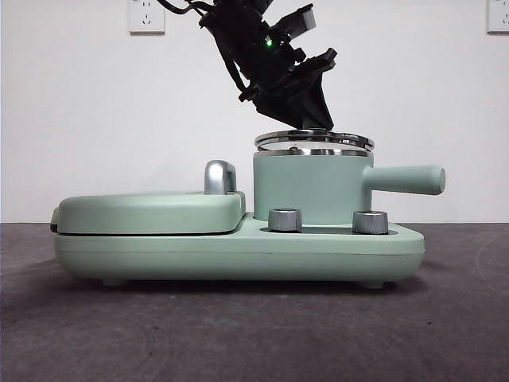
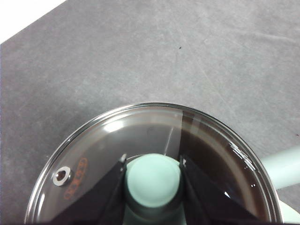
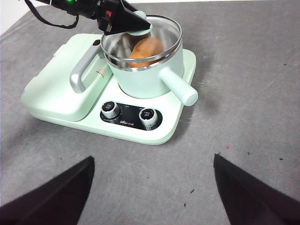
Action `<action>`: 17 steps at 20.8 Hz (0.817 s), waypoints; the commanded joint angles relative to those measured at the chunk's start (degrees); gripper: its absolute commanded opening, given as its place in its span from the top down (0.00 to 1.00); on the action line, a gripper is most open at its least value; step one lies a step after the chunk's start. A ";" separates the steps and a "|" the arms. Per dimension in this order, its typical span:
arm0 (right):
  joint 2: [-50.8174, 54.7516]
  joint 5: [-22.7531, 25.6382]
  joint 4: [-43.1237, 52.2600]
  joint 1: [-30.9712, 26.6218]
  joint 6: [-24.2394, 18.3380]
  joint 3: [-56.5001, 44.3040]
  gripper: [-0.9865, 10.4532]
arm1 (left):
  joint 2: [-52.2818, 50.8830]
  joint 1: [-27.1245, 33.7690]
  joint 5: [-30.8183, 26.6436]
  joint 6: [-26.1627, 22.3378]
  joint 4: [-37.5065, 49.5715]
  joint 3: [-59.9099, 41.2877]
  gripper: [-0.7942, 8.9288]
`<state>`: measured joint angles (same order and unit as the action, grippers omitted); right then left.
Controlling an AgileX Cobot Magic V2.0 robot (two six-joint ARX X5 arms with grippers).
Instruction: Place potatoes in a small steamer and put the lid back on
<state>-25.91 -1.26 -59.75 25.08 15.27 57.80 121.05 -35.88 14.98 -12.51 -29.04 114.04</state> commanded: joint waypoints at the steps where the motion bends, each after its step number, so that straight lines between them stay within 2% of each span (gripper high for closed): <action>1: -0.11 0.26 0.55 0.33 0.44 0.22 0.56 | 2.14 -0.59 0.26 -0.28 -1.44 1.60 0.90; 11: -0.11 0.26 0.57 0.33 0.46 0.22 0.56 | 3.63 -2.03 0.28 -0.31 -4.31 1.60 0.90; 17: -0.11 0.24 0.55 0.33 0.46 0.22 0.56 | 3.61 -1.95 0.26 -2.27 3.91 1.60 0.90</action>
<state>-25.91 -1.26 -59.75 25.08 15.27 57.80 122.63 -36.88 14.57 -14.26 -26.00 114.80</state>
